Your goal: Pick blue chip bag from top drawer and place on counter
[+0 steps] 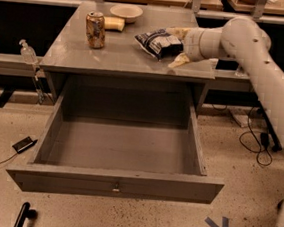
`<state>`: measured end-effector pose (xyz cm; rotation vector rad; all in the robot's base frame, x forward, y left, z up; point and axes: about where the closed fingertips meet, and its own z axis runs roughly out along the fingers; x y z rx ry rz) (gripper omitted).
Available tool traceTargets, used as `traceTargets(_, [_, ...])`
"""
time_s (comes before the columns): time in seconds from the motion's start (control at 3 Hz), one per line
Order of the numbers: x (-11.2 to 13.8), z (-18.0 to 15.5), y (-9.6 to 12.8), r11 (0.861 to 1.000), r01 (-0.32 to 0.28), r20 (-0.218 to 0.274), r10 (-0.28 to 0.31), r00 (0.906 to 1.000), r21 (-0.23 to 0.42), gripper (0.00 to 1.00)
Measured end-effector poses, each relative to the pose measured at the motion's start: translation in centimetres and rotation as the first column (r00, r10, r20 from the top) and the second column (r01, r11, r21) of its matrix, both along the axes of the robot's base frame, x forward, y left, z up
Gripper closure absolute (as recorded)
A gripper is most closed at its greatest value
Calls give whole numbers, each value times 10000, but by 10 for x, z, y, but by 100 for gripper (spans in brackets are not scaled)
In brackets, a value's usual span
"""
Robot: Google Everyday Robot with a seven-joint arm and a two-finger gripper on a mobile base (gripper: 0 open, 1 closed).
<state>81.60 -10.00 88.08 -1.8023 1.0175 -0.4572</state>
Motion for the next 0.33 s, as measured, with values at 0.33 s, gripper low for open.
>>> traceTargets(0.33, [-68, 50, 7, 9792, -711, 210, 683, 9974, 1901, 3])
